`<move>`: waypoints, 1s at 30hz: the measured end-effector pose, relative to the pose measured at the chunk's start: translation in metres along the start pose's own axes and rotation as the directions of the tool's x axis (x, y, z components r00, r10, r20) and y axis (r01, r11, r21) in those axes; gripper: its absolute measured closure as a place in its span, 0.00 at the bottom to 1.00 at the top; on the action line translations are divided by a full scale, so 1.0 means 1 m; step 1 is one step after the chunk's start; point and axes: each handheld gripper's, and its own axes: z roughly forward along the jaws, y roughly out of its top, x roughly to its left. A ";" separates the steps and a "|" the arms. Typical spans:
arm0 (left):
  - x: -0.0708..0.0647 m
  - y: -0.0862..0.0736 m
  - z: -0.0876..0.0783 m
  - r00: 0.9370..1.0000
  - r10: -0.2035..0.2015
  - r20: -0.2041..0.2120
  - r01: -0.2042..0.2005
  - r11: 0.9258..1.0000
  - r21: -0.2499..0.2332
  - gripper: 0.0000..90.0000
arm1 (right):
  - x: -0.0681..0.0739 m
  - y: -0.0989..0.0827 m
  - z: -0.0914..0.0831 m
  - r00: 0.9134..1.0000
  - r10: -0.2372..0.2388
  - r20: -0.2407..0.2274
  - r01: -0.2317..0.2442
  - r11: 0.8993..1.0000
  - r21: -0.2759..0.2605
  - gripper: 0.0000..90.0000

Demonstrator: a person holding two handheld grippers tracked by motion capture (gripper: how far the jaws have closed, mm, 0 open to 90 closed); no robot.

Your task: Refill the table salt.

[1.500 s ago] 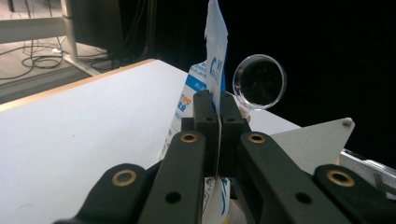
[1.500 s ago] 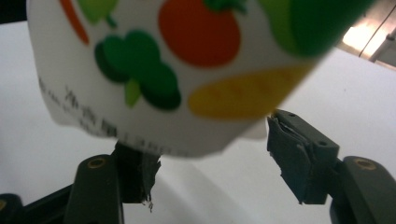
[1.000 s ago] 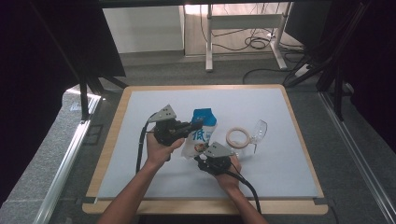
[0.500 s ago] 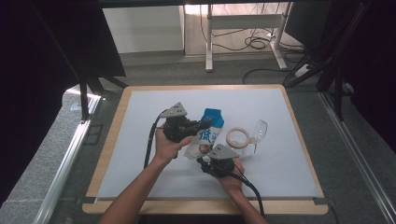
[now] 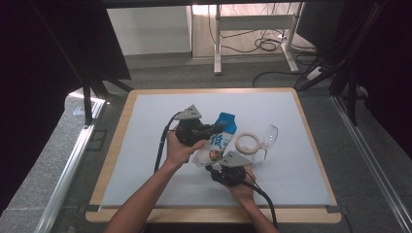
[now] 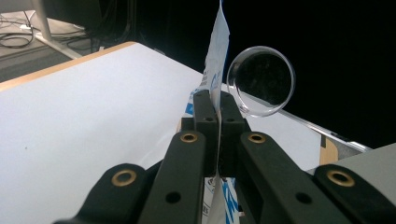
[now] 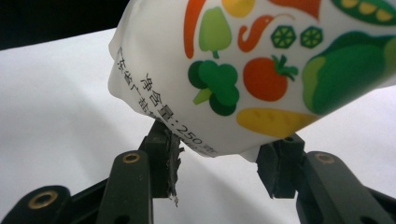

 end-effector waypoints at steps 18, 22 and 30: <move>0.002 0.005 0.020 1.000 0.008 0.005 -0.009 0.999 0.041 1.00 | -0.008 -0.005 -0.005 1.000 0.027 -0.002 -0.027 1.000 -0.002 0.60; 0.002 0.006 0.023 1.000 0.009 0.000 -0.009 0.999 0.052 1.00 | -0.009 -0.006 -0.005 0.999 0.038 -0.007 -0.038 0.999 0.000 0.60; 0.002 0.011 0.031 1.000 0.026 0.005 -0.027 0.997 0.076 1.00 | -0.011 -0.006 -0.009 0.998 0.054 -0.014 -0.054 0.998 -0.011 0.60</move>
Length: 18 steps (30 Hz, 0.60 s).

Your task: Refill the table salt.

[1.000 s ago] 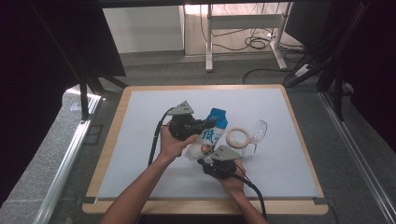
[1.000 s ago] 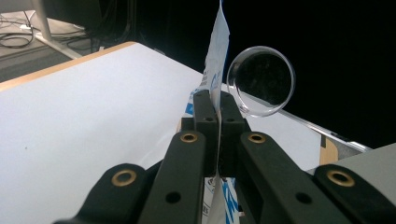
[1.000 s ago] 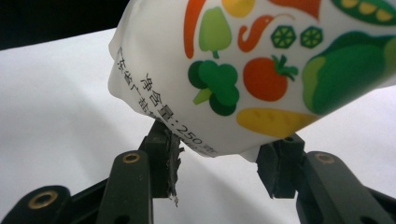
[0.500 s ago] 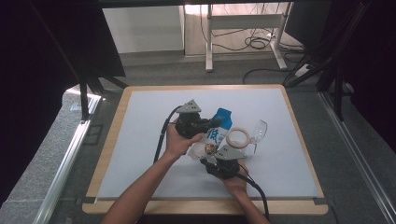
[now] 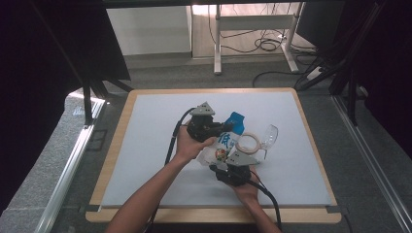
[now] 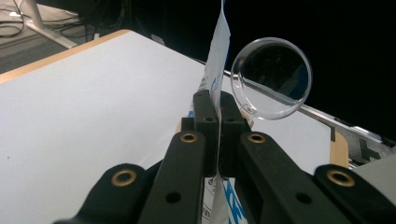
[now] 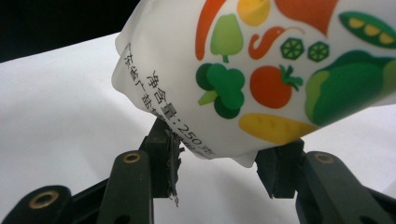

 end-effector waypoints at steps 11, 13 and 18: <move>0.004 0.002 0.011 1.000 0.003 0.006 -0.003 1.000 0.031 1.00 | -0.002 -0.001 -0.004 1.000 -0.007 -0.011 0.007 1.000 -0.004 0.61; 0.004 0.002 0.011 1.000 0.002 0.006 -0.002 0.999 0.033 1.00 | -0.002 -0.001 -0.005 1.000 0.000 -0.013 0.000 1.000 -0.008 0.61; 0.004 0.003 0.017 1.000 0.001 0.004 -0.001 0.999 0.036 1.00 | -0.004 -0.002 -0.005 1.000 0.008 -0.017 -0.008 1.000 -0.014 0.61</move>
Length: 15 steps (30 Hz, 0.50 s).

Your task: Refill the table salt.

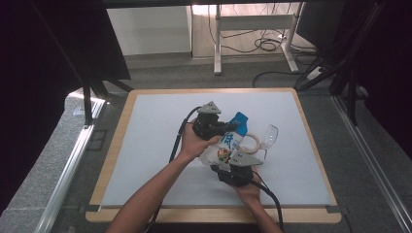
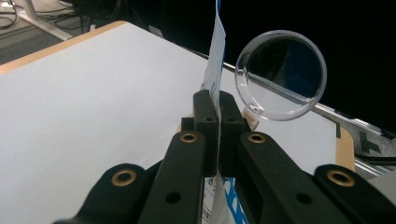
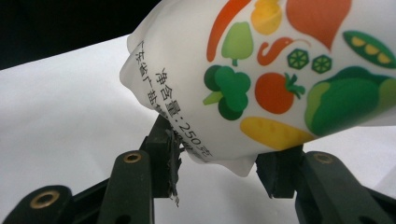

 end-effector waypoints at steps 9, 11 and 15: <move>0.000 0.001 0.003 1.000 -0.002 -0.004 0.002 1.000 0.003 1.00 | 0.000 0.000 -0.001 1.000 0.015 -0.008 -0.015 1.000 -0.013 0.61; -0.001 0.003 0.004 1.000 0.000 -0.001 0.000 1.000 0.006 1.00 | 0.000 0.001 -0.002 1.000 0.021 -0.012 -0.021 1.000 -0.019 0.61; -0.002 0.004 0.005 1.000 0.009 -0.005 -0.009 1.000 0.014 1.00 | 0.001 0.001 -0.002 0.999 0.028 -0.015 -0.029 0.999 -0.025 0.61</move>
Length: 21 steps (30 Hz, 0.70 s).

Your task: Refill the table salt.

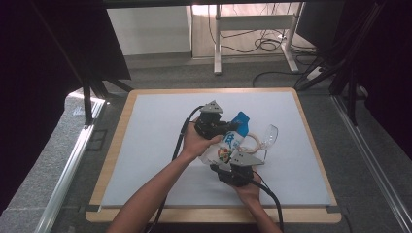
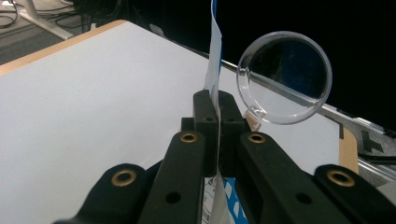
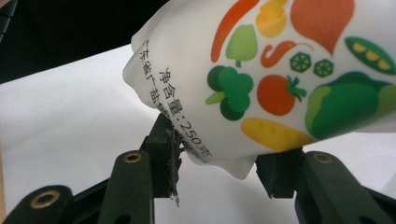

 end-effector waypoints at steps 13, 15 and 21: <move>0.000 0.003 -0.002 1.000 0.008 0.011 -0.008 1.000 0.001 1.00 | 0.001 0.003 -0.004 1.000 -0.011 -0.018 0.010 1.000 -0.023 0.62; 0.001 0.004 -0.002 1.000 0.008 0.012 -0.009 1.000 0.003 1.00 | 0.001 0.003 -0.005 1.000 -0.010 -0.024 0.009 1.000 -0.027 0.62; 0.003 0.005 -0.002 1.000 0.013 0.014 -0.013 1.000 0.011 1.00 | 0.002 0.004 -0.008 0.999 -0.002 -0.040 0.000 0.999 -0.042 0.62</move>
